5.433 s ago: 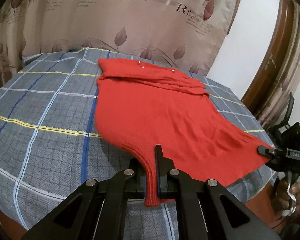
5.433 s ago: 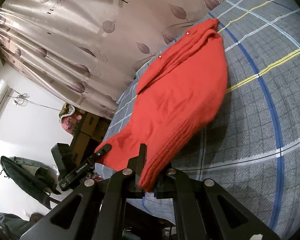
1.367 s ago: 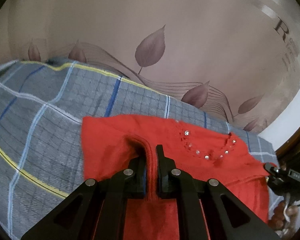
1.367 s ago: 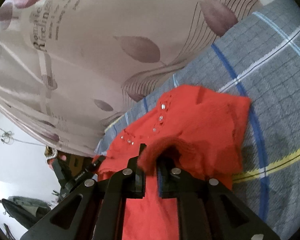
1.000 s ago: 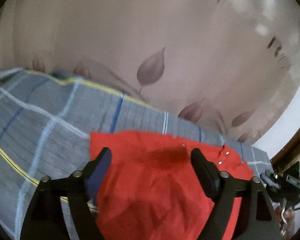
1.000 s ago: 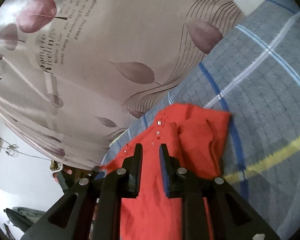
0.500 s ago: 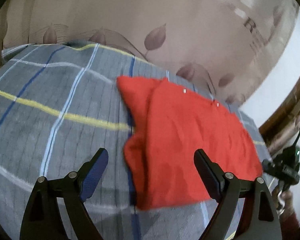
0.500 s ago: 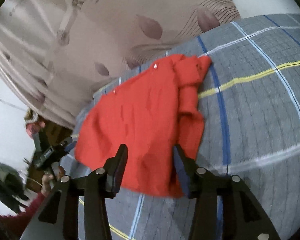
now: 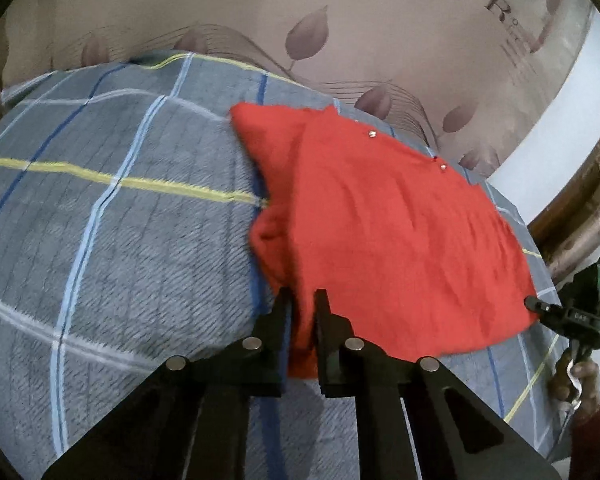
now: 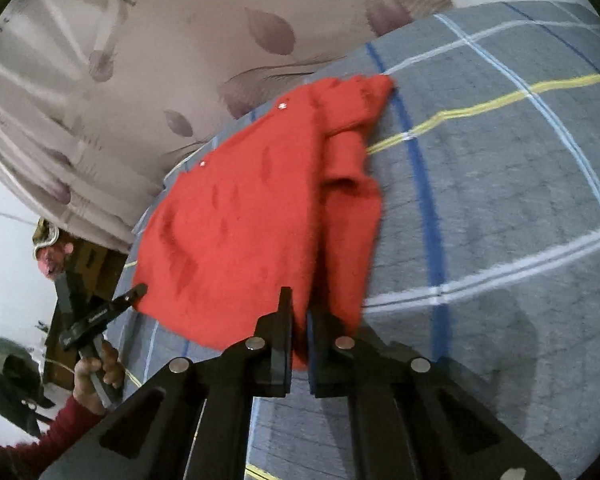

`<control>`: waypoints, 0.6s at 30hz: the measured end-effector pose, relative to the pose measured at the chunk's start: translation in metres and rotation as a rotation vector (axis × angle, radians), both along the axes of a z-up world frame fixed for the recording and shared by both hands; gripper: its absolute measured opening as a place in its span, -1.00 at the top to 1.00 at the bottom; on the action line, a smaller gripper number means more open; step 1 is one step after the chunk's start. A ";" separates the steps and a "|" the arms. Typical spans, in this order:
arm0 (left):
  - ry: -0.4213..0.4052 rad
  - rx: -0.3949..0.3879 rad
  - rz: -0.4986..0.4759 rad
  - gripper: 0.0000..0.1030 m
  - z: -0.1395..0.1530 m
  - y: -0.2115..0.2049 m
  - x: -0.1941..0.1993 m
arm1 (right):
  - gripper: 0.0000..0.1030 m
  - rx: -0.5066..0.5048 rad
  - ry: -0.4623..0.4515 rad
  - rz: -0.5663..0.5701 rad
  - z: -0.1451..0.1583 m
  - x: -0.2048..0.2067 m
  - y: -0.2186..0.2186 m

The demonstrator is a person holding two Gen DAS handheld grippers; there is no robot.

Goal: Fold small clothes

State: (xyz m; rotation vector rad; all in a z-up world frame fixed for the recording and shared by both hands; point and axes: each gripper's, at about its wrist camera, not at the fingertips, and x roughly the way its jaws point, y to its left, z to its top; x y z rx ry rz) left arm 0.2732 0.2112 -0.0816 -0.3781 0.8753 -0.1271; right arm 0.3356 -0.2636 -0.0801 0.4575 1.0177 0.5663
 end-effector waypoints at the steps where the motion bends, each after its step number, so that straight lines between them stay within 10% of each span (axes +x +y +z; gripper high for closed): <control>1: 0.004 -0.003 -0.001 0.80 -0.001 0.002 -0.003 | 0.91 0.006 0.004 -0.001 0.000 -0.001 -0.003; 18: -0.027 -0.013 0.017 0.76 0.001 0.008 -0.029 | 0.80 -0.064 -0.094 -0.043 0.041 -0.004 -0.003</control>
